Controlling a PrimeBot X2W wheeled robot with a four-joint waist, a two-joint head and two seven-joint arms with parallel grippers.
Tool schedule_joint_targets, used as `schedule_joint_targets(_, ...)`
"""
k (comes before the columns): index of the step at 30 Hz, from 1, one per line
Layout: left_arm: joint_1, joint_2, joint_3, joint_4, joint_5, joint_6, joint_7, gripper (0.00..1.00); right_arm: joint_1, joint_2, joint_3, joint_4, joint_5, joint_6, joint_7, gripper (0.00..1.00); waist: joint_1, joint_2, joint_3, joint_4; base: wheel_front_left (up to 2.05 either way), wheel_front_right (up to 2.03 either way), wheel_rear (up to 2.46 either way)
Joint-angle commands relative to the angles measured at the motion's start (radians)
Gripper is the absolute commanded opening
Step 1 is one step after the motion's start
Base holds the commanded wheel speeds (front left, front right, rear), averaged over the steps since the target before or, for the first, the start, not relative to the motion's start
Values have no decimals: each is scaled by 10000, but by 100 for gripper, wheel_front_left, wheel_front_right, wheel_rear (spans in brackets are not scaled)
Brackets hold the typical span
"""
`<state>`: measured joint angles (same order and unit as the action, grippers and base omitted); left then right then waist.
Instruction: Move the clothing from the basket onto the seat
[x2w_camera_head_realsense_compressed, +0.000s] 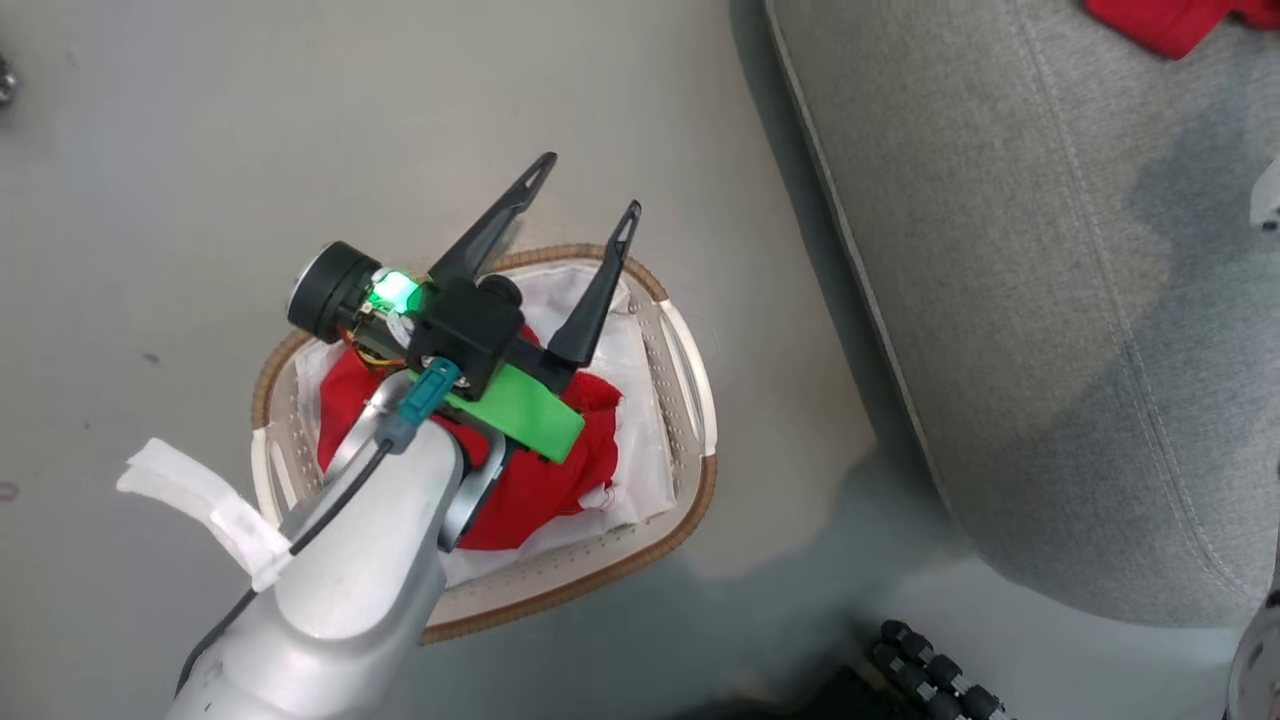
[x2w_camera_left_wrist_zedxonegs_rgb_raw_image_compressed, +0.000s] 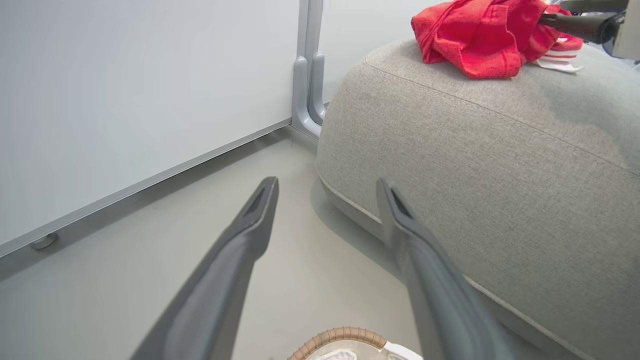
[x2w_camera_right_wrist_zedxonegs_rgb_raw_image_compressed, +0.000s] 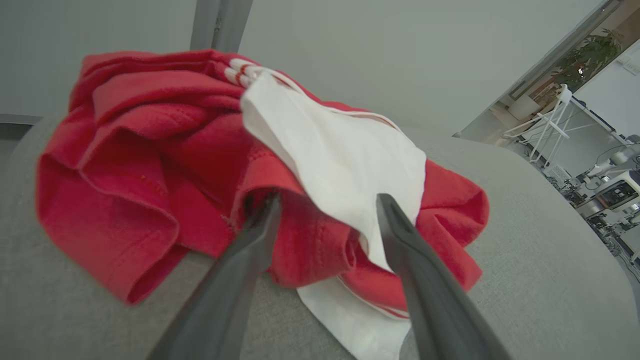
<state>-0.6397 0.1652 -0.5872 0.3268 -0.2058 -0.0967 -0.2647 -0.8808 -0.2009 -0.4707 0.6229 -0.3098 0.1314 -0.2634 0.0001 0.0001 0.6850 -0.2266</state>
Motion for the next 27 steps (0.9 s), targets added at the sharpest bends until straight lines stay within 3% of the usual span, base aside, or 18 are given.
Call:
schedule_joint_targets(1,231,-33,136,-27,-124,29,6,100,361,-7,92,-56,103,-14,-21,100,-1,-1,-657,201,0,0,0)
schedule_joint_targets(15,1788,-661,2491,146,-632,116,7,100,1140,5,1573,-87,1017,-14,-20,100,-1,-1,-3675,1304,0,0,0)
schedule_joint_targets(27,3941,-1092,4468,199,-615,320,7,100,2859,1030,3418,-750,2372,-14,-20,100,-1,-1,-5716,2424,0,0,0)
